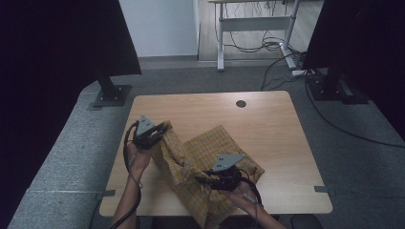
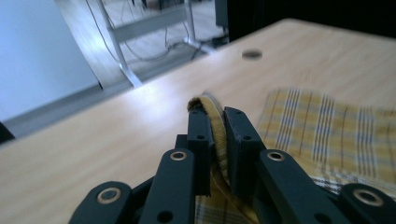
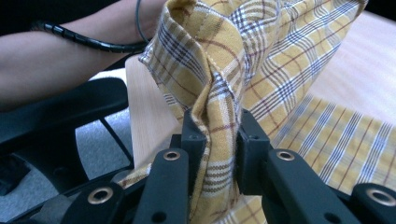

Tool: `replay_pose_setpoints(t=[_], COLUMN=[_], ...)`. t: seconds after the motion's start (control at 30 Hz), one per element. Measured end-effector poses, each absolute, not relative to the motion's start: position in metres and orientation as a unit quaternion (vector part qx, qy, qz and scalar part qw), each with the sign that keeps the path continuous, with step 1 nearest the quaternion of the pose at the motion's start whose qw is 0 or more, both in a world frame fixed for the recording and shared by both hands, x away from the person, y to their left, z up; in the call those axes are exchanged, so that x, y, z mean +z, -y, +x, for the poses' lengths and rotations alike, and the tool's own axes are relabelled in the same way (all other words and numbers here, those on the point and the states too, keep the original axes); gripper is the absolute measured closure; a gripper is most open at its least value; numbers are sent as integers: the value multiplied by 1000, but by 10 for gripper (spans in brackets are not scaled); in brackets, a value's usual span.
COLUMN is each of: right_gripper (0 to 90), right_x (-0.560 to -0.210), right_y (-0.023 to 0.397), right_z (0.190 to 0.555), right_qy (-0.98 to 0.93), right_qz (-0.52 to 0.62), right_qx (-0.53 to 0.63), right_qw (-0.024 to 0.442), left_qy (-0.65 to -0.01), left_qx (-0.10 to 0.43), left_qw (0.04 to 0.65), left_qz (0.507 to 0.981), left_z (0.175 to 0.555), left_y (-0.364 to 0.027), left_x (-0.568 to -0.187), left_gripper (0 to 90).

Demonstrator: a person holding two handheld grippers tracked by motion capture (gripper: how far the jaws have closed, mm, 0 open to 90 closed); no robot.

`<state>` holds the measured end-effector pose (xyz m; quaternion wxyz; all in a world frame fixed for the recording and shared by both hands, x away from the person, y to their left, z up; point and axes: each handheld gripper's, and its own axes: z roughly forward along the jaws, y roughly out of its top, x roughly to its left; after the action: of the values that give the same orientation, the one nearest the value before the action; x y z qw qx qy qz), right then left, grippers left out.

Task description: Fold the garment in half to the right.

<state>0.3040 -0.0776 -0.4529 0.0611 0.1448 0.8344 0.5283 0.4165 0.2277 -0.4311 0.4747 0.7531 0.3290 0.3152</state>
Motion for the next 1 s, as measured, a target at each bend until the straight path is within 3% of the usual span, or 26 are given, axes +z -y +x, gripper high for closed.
replay_pose_setpoints(t=[0.17,0.43,0.77,1.0], right_gripper=[761,761,761,761], right_x=[-434,-430,-482,-531], right_y=[94,137,175,183], right_z=[304,315,344,363], right_qy=[-826,-811,-831,-859], right_qz=[146,189,246,274], right_qx=[538,543,490,427], right_qw=[84,107,96,66], left_qy=[-315,-311,-327,-328], left_qx=[324,305,254,242], left_qw=[494,499,444,365], left_qz=[743,750,794,837], left_z=[425,452,493,503], left_y=[-204,-160,-106,-92], left_x=[-405,-409,-473,-527], left_gripper=[812,817,816,811])
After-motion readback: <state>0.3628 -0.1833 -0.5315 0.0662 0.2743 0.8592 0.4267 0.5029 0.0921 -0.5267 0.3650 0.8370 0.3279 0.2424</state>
